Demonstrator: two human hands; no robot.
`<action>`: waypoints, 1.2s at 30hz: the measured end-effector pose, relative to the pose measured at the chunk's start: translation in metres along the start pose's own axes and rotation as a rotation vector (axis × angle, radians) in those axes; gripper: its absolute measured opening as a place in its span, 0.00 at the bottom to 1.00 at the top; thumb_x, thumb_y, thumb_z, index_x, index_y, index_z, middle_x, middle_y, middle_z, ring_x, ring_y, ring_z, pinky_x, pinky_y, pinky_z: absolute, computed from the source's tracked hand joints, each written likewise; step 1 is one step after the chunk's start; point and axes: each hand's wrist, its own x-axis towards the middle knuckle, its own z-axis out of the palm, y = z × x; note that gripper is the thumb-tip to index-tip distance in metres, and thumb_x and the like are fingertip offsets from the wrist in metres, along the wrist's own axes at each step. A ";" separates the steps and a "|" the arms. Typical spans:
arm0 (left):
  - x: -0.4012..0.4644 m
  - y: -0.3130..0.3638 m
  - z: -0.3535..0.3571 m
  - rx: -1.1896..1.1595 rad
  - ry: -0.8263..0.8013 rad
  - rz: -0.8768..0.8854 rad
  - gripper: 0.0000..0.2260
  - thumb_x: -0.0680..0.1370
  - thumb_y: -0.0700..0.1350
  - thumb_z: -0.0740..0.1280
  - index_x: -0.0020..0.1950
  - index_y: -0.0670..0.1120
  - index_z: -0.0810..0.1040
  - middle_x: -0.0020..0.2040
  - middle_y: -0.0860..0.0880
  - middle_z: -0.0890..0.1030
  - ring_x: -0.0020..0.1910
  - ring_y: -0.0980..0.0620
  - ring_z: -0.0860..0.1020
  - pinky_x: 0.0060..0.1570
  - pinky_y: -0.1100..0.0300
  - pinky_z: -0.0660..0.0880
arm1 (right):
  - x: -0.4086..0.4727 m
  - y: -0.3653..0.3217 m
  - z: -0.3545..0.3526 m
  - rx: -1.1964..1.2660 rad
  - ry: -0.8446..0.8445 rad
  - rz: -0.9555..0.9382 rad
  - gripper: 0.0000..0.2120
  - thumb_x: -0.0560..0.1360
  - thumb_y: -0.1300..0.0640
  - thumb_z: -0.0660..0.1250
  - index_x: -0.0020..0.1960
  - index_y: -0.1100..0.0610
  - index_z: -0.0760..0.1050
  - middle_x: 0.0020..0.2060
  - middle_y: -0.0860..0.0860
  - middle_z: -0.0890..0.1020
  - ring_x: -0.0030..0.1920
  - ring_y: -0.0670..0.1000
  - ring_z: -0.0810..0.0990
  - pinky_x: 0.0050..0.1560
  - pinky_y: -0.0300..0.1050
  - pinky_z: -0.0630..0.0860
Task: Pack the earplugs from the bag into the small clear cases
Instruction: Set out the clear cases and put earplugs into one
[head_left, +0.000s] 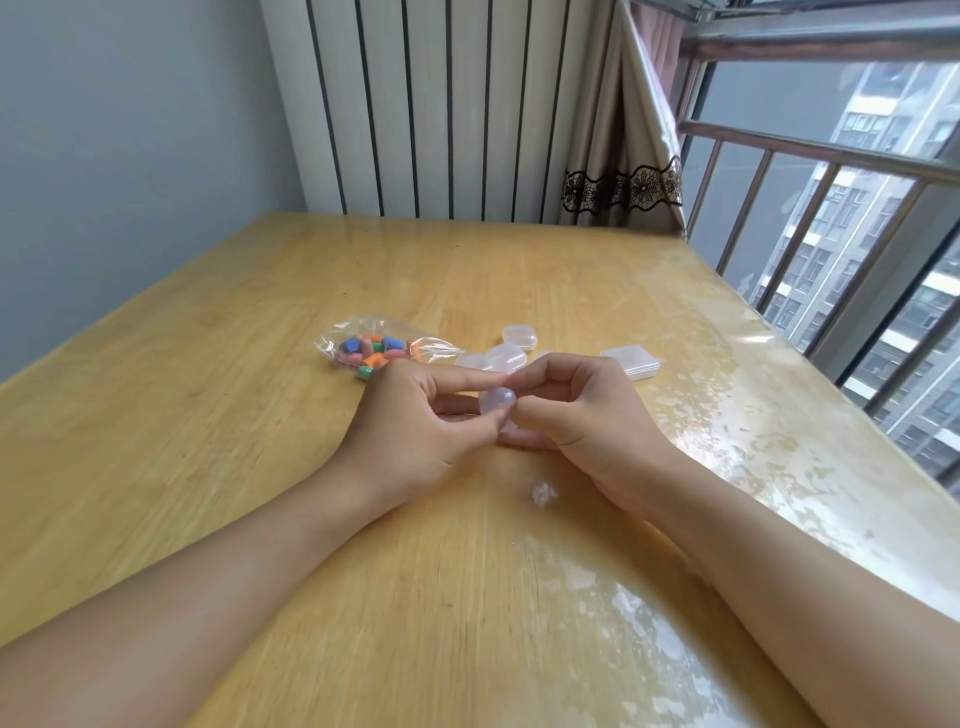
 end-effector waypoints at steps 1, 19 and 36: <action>0.000 0.000 0.000 0.045 0.016 0.019 0.13 0.73 0.34 0.75 0.52 0.49 0.86 0.44 0.54 0.88 0.45 0.58 0.86 0.45 0.70 0.79 | 0.000 0.001 0.001 -0.004 0.006 -0.003 0.06 0.72 0.73 0.69 0.48 0.69 0.80 0.46 0.66 0.86 0.50 0.59 0.87 0.55 0.54 0.84; 0.000 -0.006 0.001 -0.102 -0.031 -0.092 0.17 0.71 0.29 0.74 0.59 0.41 0.84 0.53 0.48 0.87 0.53 0.54 0.85 0.53 0.64 0.80 | -0.001 -0.002 0.002 0.080 0.043 0.072 0.09 0.70 0.72 0.75 0.48 0.72 0.78 0.41 0.62 0.84 0.42 0.54 0.87 0.50 0.49 0.85; 0.005 -0.008 -0.012 0.451 -0.049 -0.010 0.09 0.71 0.45 0.78 0.51 0.50 0.86 0.44 0.54 0.86 0.37 0.58 0.84 0.42 0.66 0.79 | 0.008 -0.008 -0.029 -0.204 0.025 0.084 0.09 0.77 0.69 0.64 0.48 0.65 0.83 0.40 0.61 0.87 0.36 0.54 0.86 0.36 0.45 0.84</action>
